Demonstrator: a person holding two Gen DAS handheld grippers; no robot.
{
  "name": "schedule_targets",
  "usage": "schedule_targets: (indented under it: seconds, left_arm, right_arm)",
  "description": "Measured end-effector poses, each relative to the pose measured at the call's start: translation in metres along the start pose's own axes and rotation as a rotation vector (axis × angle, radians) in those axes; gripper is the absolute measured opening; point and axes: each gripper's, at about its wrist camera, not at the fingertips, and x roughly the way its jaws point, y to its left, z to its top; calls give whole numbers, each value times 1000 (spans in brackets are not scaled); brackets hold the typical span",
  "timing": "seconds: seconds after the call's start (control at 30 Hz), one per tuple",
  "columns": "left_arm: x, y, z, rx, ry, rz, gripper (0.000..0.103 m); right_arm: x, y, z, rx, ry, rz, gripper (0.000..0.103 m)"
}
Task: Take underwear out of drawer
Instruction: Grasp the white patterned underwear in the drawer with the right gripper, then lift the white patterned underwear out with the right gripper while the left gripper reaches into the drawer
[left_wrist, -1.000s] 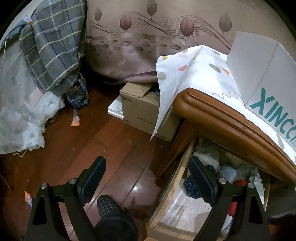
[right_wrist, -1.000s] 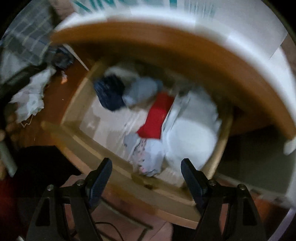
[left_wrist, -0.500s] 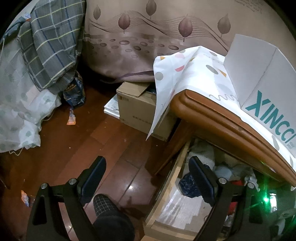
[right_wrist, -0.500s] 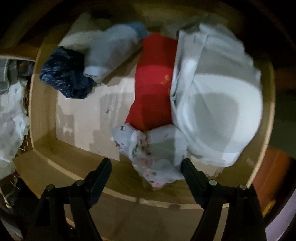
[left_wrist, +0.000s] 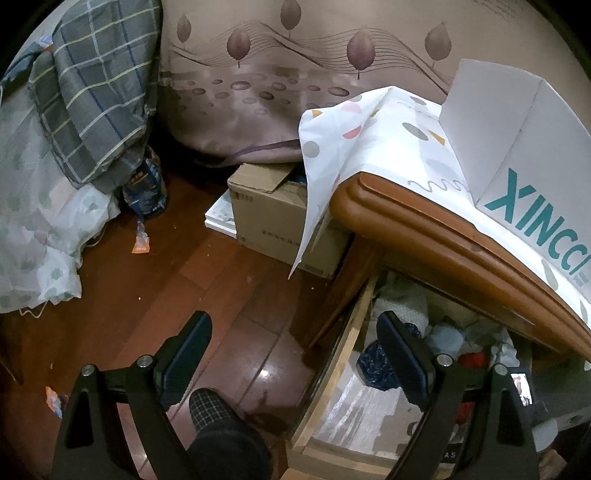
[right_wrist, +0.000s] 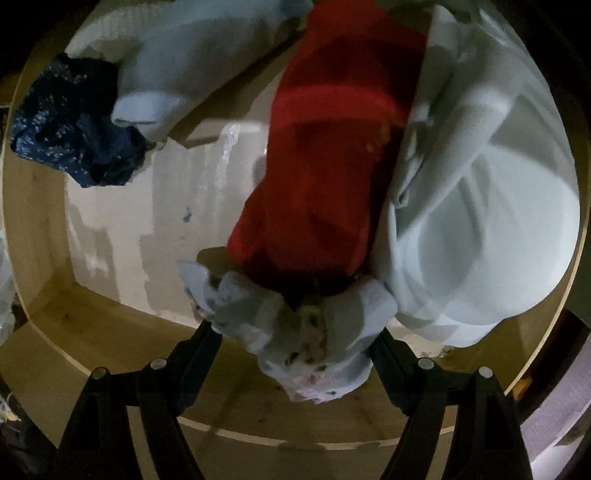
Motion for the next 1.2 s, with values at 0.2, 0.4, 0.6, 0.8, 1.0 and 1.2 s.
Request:
schedule_targets:
  seconds: [0.2, 0.4, 0.6, 0.8, 1.0, 1.2]
  left_arm:
    - [2, 0, -1, 11, 8, 1, 89]
    - [9, -4, -4, 34, 40, -1, 89]
    - [18, -6, -8, 29, 81, -15, 89]
    - [21, -15, -13, 67, 80, 11, 89]
    - [26, -29, -20, 132, 91, 4, 89]
    - [35, -44, -29, 190, 146, -69, 89]
  right_arm:
    - [0, 1, 8, -3, -20, -16, 51]
    - [-8, 3, 4, -18, -65, 20, 36]
    - [-31, -6, -12, -18, -162, 106, 34]
    - [-64, -12, -40, -67, -354, 225, 34]
    - [-92, -25, -67, -103, -564, 247, 34]
    - [-116, -68, -85, -73, -816, 128, 34]
